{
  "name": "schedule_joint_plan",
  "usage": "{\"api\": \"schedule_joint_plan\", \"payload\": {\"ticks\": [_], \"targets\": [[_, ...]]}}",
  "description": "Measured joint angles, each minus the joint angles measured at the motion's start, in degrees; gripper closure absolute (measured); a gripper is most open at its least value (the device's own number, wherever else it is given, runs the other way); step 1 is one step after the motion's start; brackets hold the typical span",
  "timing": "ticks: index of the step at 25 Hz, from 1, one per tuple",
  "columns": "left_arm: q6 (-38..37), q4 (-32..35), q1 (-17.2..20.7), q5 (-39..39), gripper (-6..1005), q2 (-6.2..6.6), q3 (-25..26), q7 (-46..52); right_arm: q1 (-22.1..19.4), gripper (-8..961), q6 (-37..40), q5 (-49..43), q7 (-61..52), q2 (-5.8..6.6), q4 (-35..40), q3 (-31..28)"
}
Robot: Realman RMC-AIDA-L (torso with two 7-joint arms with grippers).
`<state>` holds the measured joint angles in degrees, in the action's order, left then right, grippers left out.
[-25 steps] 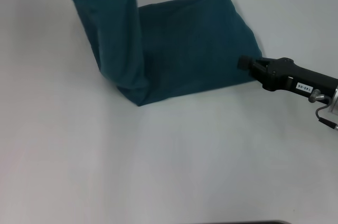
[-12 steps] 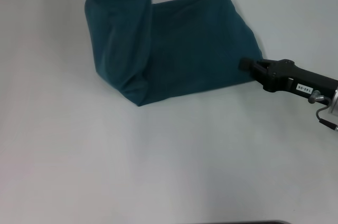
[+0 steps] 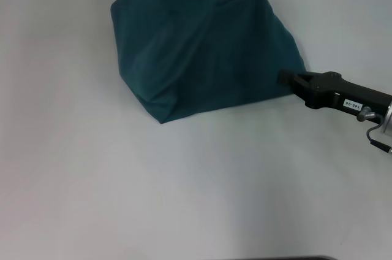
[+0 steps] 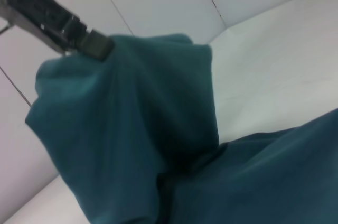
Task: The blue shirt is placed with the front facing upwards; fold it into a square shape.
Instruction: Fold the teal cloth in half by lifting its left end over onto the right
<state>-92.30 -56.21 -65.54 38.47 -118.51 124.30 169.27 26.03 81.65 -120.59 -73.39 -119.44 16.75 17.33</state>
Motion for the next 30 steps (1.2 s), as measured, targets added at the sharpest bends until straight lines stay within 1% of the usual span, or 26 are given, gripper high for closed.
{"api": "schedule_joint_plan", "payload": {"ticks": [1, 5, 12, 19, 21, 23, 26, 28, 30], "targets": [[0.00, 0.00, 0.00, 0.00, 972, 0.00, 0.00, 0.00, -0.01, 937, -0.11, 0.00, -0.04, 0.00, 0.01, 0.22], [2.50, 2.44, -2.01, -0.14, 971, -0.74, -0.22, -0.37, -0.06, 936, -0.25, 0.00, -0.08, 0.00, 0.03, 0.66], [8.60, 9.99, -5.45, -0.13, 971, -1.57, -2.79, -1.22, -0.10, 934, -0.34, 0.00, -0.51, 0.00, 0.08, 0.97], [11.39, 11.81, -6.04, 0.02, 972, -2.72, -3.10, -1.32, -0.10, 932, -0.39, -0.01, -0.70, 0.05, 0.08, 1.25], [11.99, 13.42, -6.64, 0.83, 972, -2.83, -2.74, -1.55, -0.10, 932, -0.41, -0.02, -0.70, 0.06, 0.07, 1.25], [12.49, 16.46, -7.91, 2.03, 970, -2.84, -2.52, -2.80, -0.10, 931, -0.49, -0.03, -0.70, 0.06, 0.06, 1.25], [14.86, 18.43, -9.15, 2.36, 966, -3.51, -2.99, -4.28, -0.06, 930, -0.68, -0.06, -0.70, 0.09, 0.04, 1.33], [17.20, 17.92, -9.20, 2.49, 910, -4.31, -2.94, -4.68, -0.03, 930, -0.90, -0.08, -0.76, 0.09, 0.03, 1.56], [19.01, 17.03, -8.99, 2.73, 854, -4.84, -2.65, -4.95, -0.02, 929, -1.19, -0.08, -0.80, 0.09, 0.03, 1.85]]}}
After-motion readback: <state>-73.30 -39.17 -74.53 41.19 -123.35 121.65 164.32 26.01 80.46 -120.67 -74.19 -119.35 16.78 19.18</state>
